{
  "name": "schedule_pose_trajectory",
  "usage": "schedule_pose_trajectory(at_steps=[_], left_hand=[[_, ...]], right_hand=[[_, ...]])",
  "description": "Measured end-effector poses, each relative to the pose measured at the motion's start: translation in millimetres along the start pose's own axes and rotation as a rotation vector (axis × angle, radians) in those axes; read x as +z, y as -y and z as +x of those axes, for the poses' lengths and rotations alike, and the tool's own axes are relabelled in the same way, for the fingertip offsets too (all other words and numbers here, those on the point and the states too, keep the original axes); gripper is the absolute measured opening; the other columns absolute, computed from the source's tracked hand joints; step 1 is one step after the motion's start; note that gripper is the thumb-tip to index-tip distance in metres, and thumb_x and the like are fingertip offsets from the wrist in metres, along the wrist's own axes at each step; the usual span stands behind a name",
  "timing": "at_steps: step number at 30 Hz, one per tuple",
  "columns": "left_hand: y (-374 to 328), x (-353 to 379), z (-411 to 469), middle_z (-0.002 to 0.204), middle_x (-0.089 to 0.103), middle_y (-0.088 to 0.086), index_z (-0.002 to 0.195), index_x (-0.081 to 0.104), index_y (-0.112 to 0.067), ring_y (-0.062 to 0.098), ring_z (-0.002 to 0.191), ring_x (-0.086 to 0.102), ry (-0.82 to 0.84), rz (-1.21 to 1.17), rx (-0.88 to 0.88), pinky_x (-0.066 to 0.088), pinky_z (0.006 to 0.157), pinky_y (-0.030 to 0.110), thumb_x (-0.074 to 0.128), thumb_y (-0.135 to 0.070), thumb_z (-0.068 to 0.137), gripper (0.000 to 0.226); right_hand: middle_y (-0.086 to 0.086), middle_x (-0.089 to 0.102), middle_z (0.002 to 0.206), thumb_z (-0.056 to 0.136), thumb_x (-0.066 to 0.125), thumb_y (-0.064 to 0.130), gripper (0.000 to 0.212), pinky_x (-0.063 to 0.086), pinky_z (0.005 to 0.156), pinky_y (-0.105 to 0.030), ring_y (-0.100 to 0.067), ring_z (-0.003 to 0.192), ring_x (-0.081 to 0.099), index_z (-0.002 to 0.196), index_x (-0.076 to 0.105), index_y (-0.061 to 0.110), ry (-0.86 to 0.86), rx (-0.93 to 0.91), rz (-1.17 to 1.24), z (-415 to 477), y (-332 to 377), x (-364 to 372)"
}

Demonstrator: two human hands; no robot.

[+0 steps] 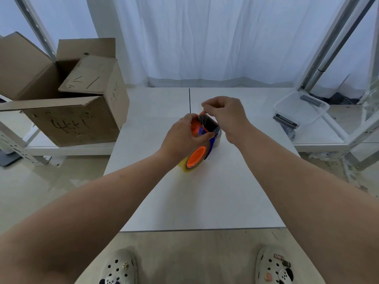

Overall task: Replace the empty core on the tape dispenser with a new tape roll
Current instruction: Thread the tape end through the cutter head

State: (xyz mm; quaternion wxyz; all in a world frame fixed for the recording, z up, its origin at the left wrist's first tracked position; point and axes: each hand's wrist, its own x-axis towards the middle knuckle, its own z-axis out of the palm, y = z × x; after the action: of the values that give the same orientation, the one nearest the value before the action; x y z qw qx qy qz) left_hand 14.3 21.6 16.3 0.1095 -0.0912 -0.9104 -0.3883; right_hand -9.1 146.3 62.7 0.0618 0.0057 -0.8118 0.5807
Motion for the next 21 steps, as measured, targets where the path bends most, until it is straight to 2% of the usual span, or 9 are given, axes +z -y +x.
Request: schedule_pose_trajectory(at_steps=[4, 7, 11, 17, 21], left_hand=[[1, 2, 0, 0.113, 0.06, 0.001, 0.123, 0.049, -0.016, 0.015, 0.099, 0.056, 0.02, -0.007, 0.011, 0.051, 0.085, 0.029, 0.071, -0.048, 0.073, 0.063], [3, 2, 1, 0.114, 0.059, 0.002, 0.123, 0.048, -0.016, 0.015, 0.098, 0.056, 0.023, -0.004, 0.013, 0.05, 0.084, 0.027, 0.072, -0.045, 0.073, 0.062], [5, 1, 2, 0.112, 0.057, 0.001, 0.122, 0.047, -0.015, 0.015, 0.098, 0.055, 0.023, -0.016, 0.001, 0.048, 0.08, 0.024, 0.073, -0.043, 0.072, 0.062], [6, -5, 3, 0.112, 0.057, 0.002, 0.117, 0.048, -0.014, 0.018, 0.102, 0.056, 0.086, -0.097, -0.011, 0.053, 0.087, 0.033, 0.074, -0.039, 0.072, 0.057], [7, -8, 2, 0.113, 0.057, 0.002, 0.118, 0.047, -0.014, 0.017, 0.103, 0.056, 0.119, -0.152, -0.025, 0.052, 0.088, 0.032, 0.075, -0.036, 0.073, 0.058]], right_hand=[[0.001, 0.069, 0.084, 0.087, 0.061, 0.004, 0.017, 0.053, 0.083, -0.022, -0.016, 0.088, 0.067, 0.082, 0.068, 0.018, 0.045, -0.031, 0.074, 3, -7, -4], [0.004, 0.069, 0.083, 0.087, 0.061, 0.003, 0.02, 0.055, 0.083, -0.021, -0.012, 0.084, 0.068, 0.082, 0.068, 0.021, 0.095, -0.077, 0.125, 3, -11, -6], [0.004, 0.07, 0.084, 0.088, 0.061, 0.003, 0.017, 0.055, 0.082, -0.017, -0.004, 0.079, 0.068, 0.087, 0.069, 0.017, 0.149, -0.148, 0.148, 0, -11, -5], [0.002, 0.071, 0.083, 0.088, 0.062, 0.003, 0.012, 0.055, 0.081, -0.018, 0.0, 0.078, 0.067, 0.088, 0.071, 0.011, 0.18, -0.21, 0.124, -1, -11, -2], [0.001, 0.07, 0.083, 0.087, 0.062, 0.002, 0.011, 0.054, 0.081, -0.017, -0.002, 0.077, 0.068, 0.09, 0.071, 0.006, 0.174, -0.242, 0.108, 0, -12, -5]])
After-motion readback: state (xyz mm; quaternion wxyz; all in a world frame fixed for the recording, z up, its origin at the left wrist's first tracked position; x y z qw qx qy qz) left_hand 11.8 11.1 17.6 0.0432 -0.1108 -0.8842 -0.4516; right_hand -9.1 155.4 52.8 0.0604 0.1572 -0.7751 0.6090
